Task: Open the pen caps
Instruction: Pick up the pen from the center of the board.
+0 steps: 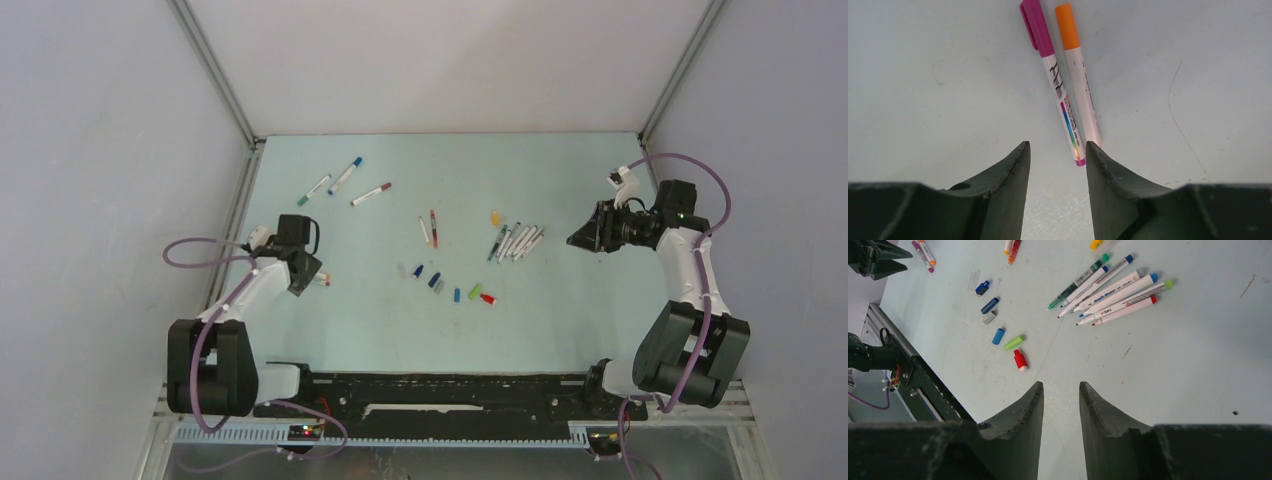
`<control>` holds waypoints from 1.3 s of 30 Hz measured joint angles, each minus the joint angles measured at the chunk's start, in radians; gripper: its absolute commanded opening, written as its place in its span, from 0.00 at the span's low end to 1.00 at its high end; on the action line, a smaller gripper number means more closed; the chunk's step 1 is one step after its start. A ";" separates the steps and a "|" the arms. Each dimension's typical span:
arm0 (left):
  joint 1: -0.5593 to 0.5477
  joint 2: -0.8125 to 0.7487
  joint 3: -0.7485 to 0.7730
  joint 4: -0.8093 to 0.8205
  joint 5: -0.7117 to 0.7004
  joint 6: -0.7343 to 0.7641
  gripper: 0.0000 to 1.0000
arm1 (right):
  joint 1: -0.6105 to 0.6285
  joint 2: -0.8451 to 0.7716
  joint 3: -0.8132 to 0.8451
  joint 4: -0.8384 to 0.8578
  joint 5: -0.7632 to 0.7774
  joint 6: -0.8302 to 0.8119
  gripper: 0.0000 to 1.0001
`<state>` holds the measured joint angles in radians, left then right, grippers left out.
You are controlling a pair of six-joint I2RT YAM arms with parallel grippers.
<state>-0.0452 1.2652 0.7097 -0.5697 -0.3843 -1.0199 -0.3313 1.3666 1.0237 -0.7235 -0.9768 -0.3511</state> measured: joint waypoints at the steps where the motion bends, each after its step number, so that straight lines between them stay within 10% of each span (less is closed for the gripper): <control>1: 0.002 0.005 0.005 -0.002 0.000 0.000 0.45 | 0.000 0.000 0.000 0.000 0.000 0.000 0.34; 39: 0.031 0.145 0.089 -0.035 0.057 0.063 0.43 | 0.000 0.000 0.000 0.000 0.000 -0.001 0.35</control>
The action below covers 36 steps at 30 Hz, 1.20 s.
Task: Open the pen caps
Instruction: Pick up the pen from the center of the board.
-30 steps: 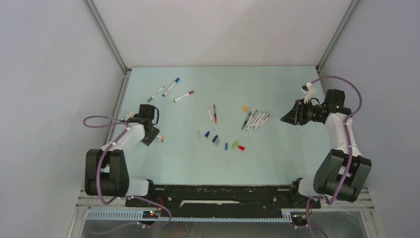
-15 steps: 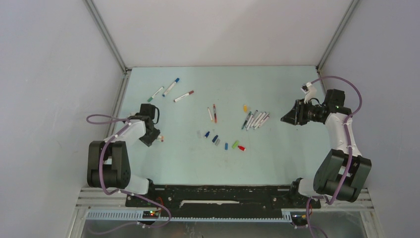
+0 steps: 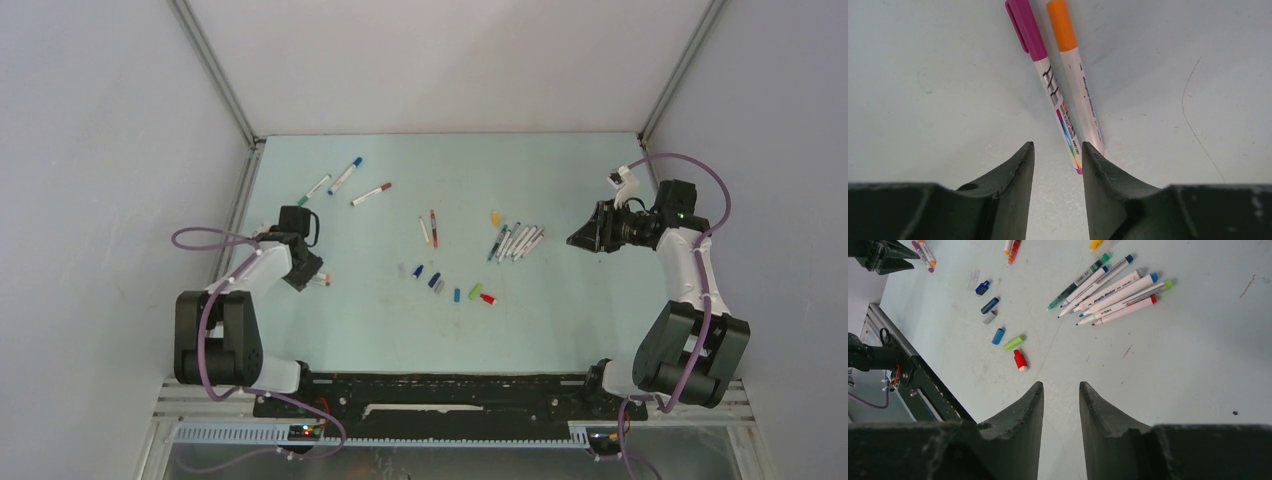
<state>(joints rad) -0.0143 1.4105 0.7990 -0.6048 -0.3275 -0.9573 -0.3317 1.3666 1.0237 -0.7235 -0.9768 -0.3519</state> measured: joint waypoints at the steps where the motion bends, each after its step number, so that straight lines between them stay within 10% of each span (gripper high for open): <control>1: 0.001 0.002 0.000 0.000 0.002 0.001 0.43 | 0.000 0.000 0.000 0.000 0.000 0.000 0.35; 36: 0.047 0.105 0.010 0.007 0.042 0.025 0.21 | -0.008 0.000 0.000 0.000 -0.001 0.000 0.35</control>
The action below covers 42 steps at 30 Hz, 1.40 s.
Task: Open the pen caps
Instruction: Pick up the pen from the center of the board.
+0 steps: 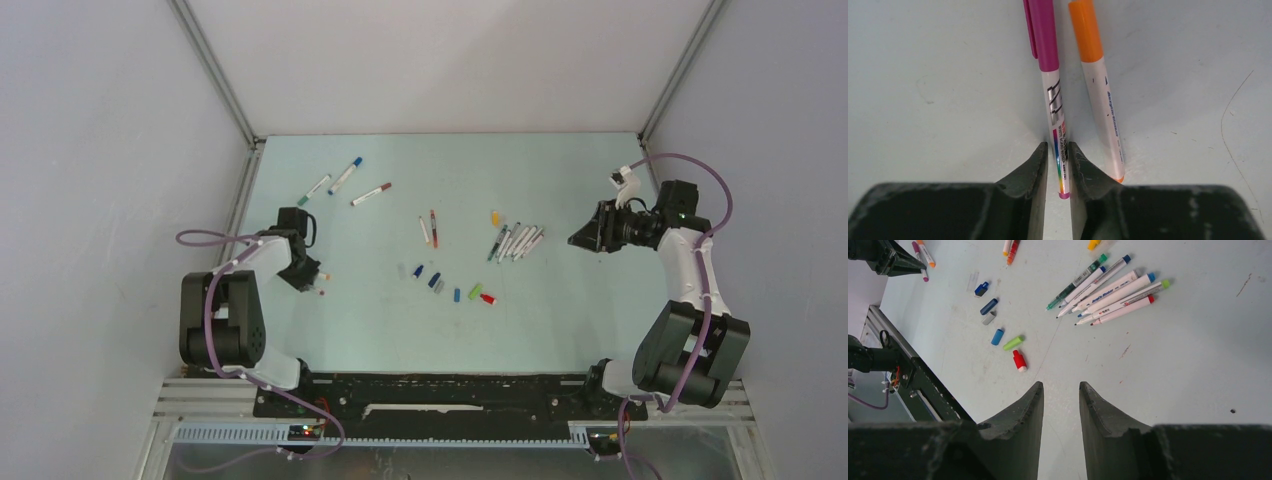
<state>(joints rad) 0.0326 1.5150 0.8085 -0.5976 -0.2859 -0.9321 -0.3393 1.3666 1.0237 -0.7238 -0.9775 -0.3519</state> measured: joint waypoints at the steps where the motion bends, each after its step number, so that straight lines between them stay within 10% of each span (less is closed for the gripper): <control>1: 0.001 0.001 0.000 0.000 0.000 0.001 0.19 | -0.001 0.000 0.000 0.000 0.000 0.000 0.35; 26: 0.031 -0.320 -0.138 0.033 0.057 -0.009 0.00 | -0.016 -0.010 0.000 0.000 -0.026 0.000 0.35; 42: -0.051 -0.750 -0.473 0.611 0.622 0.058 0.00 | 0.072 -0.025 0.000 -0.071 -0.124 -0.119 0.35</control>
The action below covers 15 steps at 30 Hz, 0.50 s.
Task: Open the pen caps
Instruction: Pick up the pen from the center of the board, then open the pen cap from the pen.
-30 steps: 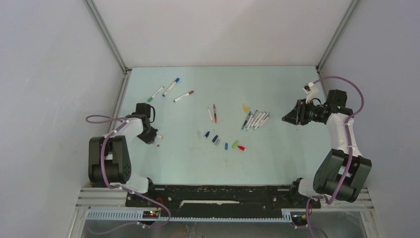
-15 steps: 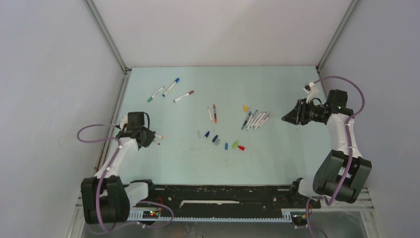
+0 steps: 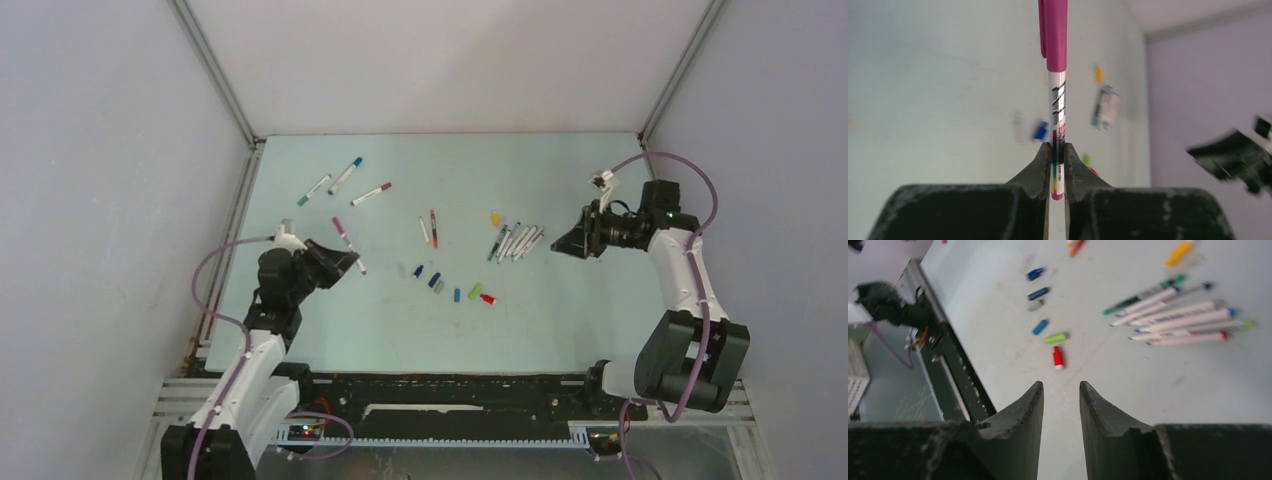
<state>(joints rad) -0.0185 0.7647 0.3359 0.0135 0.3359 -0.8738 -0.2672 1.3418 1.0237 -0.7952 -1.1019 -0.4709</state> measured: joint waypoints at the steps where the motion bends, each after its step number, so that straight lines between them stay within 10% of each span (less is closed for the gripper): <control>1: -0.039 0.000 -0.008 0.069 0.029 -0.006 0.00 | 0.025 -0.005 0.000 -0.013 -0.013 -0.020 0.35; 15: -0.632 0.174 0.085 0.586 0.054 0.104 0.00 | 0.283 -0.299 0.000 0.161 -0.161 0.108 0.64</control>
<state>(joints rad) -0.6506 0.9382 0.4213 0.5999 0.3897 -0.7696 0.0162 1.0424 1.0237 -0.6338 -1.2625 -0.3630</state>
